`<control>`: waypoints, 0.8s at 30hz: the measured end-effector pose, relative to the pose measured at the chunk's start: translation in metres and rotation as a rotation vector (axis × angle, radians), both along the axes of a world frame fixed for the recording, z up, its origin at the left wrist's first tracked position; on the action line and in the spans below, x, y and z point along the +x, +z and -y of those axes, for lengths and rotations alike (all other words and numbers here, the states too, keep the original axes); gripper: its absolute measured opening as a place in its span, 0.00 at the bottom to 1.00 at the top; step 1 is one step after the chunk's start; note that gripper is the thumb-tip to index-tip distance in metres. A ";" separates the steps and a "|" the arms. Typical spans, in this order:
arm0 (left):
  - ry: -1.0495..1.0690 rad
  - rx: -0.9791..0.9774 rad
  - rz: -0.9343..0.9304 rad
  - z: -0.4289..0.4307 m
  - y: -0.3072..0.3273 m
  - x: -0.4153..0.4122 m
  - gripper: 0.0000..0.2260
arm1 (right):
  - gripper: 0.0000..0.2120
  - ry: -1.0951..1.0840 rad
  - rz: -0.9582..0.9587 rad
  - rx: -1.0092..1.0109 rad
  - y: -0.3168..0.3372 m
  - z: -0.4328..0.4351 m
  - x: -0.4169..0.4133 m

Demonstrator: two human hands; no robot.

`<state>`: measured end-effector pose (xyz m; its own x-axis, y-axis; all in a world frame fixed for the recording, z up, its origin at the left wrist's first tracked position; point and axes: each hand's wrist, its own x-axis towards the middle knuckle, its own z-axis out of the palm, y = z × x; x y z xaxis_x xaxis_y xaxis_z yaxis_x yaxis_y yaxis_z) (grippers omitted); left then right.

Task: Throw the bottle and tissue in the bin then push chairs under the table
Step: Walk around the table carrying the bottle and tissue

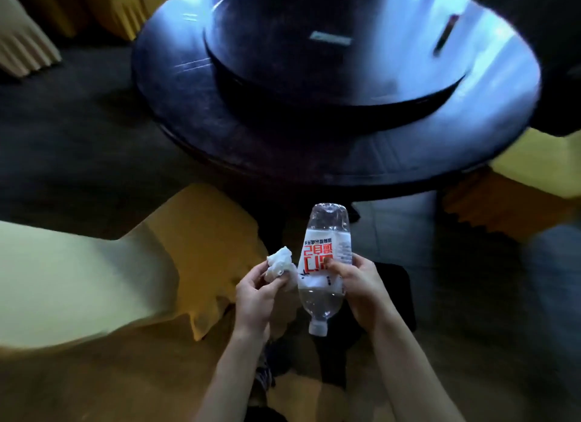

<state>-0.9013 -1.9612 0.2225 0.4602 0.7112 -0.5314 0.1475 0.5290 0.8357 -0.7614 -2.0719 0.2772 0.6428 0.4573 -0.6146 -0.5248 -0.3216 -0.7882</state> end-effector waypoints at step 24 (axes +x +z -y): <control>-0.357 -0.020 -0.158 0.174 -0.039 0.204 0.13 | 0.07 -0.435 -0.130 -0.057 -0.076 0.263 0.158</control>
<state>-0.6971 -2.1356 0.1833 0.5883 0.5100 -0.6275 0.4507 0.4375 0.7781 -0.6029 -2.3347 0.2014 0.6834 0.1250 -0.7193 -0.7142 -0.0900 -0.6941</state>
